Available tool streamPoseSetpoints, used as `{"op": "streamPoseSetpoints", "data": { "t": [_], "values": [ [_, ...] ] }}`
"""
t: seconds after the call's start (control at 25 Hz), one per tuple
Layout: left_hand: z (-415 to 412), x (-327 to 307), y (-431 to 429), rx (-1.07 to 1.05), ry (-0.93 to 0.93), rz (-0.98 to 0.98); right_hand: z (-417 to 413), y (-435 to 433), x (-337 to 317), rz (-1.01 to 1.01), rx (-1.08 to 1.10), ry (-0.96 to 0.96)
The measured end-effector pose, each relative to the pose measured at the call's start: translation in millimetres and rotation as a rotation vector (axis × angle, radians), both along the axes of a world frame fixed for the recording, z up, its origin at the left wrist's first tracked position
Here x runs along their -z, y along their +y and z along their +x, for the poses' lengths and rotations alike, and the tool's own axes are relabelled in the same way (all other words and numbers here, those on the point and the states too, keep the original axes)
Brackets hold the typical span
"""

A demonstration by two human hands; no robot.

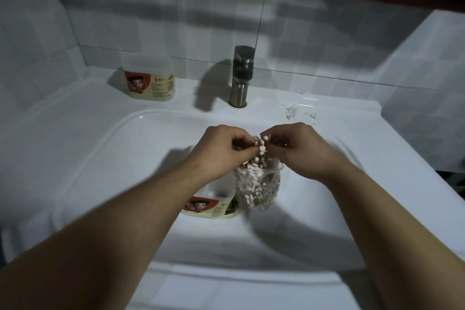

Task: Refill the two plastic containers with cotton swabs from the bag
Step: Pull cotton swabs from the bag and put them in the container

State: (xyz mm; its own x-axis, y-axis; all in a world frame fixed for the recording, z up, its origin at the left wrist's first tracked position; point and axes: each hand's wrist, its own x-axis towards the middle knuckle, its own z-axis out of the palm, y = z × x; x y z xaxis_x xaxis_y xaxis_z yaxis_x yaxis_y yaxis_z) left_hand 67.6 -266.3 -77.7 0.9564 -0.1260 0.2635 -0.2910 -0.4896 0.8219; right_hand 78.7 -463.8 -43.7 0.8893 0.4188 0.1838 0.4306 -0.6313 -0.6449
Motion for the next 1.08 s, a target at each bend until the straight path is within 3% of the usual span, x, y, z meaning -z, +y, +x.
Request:
{"op": "streamPoseSetpoints", "data": {
  "t": [0.12, 0.32, 0.52, 0.6, 0.84, 0.96, 1.08],
  "values": [
    [1.7, 2.2, -0.9, -0.063, 0.013, -0.041, -1.2, 1.3, -1.0, -0.047, -0.041, 0.051],
    [0.0, -1.8, -0.8, -0.019, 0.086, -0.193, -2.8, 11.4, 4.1, -0.063, 0.07, 0.01],
    [2.6, -2.6, 1.1, -0.066, 0.081, -0.215, 2.0, 8.7, 6.7, -0.072, 0.113, -0.046],
    [2.2, -1.9, -0.4, -0.033, 0.113, -0.215, 3.8, 6.9, 6.4, 0.024, 0.147, -0.062],
    [4.7, -2.1, -5.1, 0.017, 0.176, -0.301, 8.5, 11.1, -4.0, 0.589, 0.251, 0.06],
    [4.7, -5.2, -5.9, 0.062, 0.209, -0.345, 6.0, 14.0, -4.7, 0.629, 0.211, 0.114],
    [2.2, -3.3, -5.9, 0.135, 0.137, -0.268, 4.2, 18.2, -1.4, 0.572, 0.179, 0.137]
  ]
}}
